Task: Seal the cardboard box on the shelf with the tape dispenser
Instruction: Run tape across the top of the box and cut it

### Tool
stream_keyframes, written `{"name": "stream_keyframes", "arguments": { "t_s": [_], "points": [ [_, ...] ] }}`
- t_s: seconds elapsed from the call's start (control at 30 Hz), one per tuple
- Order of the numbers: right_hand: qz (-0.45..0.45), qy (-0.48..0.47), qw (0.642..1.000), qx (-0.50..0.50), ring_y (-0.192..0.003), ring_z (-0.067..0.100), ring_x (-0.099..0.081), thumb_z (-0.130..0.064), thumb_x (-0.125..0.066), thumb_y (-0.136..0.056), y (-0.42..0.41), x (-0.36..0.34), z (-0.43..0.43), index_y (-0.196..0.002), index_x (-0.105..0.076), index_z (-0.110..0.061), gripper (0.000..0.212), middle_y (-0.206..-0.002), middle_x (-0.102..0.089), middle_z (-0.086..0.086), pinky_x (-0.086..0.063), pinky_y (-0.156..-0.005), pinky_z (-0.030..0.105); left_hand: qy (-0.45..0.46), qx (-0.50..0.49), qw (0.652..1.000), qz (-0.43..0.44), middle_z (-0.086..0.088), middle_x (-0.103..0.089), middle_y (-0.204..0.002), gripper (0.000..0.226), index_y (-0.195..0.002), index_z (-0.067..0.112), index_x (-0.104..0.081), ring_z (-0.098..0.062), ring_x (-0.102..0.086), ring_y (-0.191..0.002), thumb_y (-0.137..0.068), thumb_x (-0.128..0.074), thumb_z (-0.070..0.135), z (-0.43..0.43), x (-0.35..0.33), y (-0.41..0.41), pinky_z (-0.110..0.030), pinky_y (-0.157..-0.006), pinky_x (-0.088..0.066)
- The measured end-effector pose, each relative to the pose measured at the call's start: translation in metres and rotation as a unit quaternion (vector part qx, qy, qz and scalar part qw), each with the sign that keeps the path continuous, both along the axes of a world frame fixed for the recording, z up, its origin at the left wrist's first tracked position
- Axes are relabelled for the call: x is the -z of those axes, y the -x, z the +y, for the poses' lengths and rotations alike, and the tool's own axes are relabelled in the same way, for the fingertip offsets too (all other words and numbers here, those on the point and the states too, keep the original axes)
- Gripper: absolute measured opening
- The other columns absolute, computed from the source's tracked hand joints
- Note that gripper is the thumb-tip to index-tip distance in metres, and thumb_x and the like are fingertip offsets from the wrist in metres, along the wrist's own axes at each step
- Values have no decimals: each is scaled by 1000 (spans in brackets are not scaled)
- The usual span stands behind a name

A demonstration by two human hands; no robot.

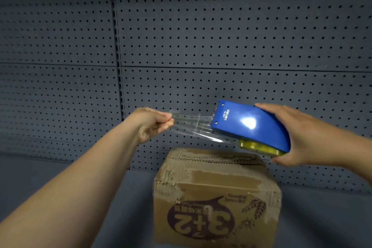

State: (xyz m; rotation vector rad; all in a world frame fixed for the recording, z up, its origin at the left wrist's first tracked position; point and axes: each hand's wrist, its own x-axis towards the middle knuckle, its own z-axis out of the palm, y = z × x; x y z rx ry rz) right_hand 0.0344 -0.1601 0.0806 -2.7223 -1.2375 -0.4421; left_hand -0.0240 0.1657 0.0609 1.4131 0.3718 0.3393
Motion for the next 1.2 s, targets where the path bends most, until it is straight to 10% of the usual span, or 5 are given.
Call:
{"name": "stream_keyframes", "arguments": {
  "t_s": [0.7,0.93,1.07,1.2],
  "points": [
    [-6,166,986,4,-86,9,-42,-54,-71,-62,5,5,51,-131,12,-56,107,-98,-34,-9,-42,-61,23,-165,-70,967,179,-12,-60,-55,28,-59,0,-51,-19,-57,-53,-86,-55,-9,5,76,-4,-22,-52,-54],
    [-12,181,983,3,-87,10,-39,-53,-69,-66,5,7,54,-133,12,-53,106,-96,-30,-9,-31,-53,18,-315,-28,919,235,-7,-35,-52,40,-52,13,-33,-21,-32,-53,-89,-44,1,-1,91,-12,-28,-56,-32],
    [-6,173,985,-2,-83,8,-38,-52,-69,-67,3,6,56,-133,13,-53,106,-95,-31,-9,-35,-56,19,-383,31,870,311,-7,-44,-64,30,-64,7,-44,-15,-39,-52,-93,-36,8,-2,93,-7,-20,-48,-38],
    [-4,166,986,-1,-83,8,-41,-49,-69,-66,0,5,58,-132,15,-55,106,-95,-33,-9,-48,-66,29,-535,-18,792,295,-13,-60,-111,33,-116,3,-55,-24,-58,-97,-97,-30,15,-8,70,-17,-27,-81,-46]
  ]
}}
